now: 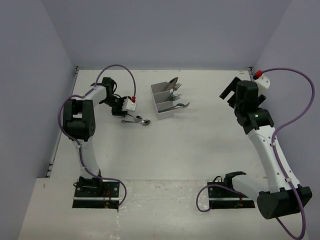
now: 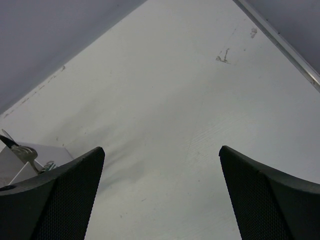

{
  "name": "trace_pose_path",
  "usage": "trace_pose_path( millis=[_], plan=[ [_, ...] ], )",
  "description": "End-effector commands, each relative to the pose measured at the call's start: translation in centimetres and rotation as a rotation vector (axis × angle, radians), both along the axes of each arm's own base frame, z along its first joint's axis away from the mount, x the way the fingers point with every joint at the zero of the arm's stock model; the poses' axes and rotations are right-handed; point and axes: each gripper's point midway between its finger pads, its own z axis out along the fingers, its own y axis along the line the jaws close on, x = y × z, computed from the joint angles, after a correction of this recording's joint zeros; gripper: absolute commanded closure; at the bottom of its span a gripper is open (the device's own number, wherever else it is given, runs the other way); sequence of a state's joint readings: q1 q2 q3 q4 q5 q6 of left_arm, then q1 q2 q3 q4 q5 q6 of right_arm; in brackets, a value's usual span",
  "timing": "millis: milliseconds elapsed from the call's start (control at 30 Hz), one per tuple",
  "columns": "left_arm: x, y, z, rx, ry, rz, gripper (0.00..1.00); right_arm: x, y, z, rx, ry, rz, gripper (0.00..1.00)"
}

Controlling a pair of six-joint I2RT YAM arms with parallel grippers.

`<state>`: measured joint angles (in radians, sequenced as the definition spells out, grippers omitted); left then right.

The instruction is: Sort the eating utensils into containers

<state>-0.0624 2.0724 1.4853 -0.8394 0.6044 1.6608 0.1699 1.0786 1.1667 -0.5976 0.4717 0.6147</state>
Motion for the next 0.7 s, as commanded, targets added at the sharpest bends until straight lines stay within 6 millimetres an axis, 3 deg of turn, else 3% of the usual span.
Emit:
trace_pose_path(
  millis=[0,233,400,500,667],
  plan=[
    [0.1,0.3,-1.7,0.066,0.006,-0.040,0.44,0.4,0.0,1.5,0.017,-0.033,-0.012,0.01],
    [-2.1,-1.1,-1.8,0.088,0.080,-0.149,0.62,0.5,-0.3,1.7,0.004,-0.034,-0.024,0.01],
    [-6.1,-0.4,-4.4,0.232,0.243,-0.130,0.67,0.3,-0.4,2.2,0.003,-0.052,-0.027,0.01],
    [-8.6,0.0,-6.2,0.312,0.323,-0.116,0.76,0.6,-0.1,2.4,0.005,-0.067,-0.006,0.01],
    [-11.1,0.0,-6.3,0.382,0.413,-0.141,0.78,0.5,0.1,1.9,-0.002,-0.072,0.016,0.01]
  ],
)
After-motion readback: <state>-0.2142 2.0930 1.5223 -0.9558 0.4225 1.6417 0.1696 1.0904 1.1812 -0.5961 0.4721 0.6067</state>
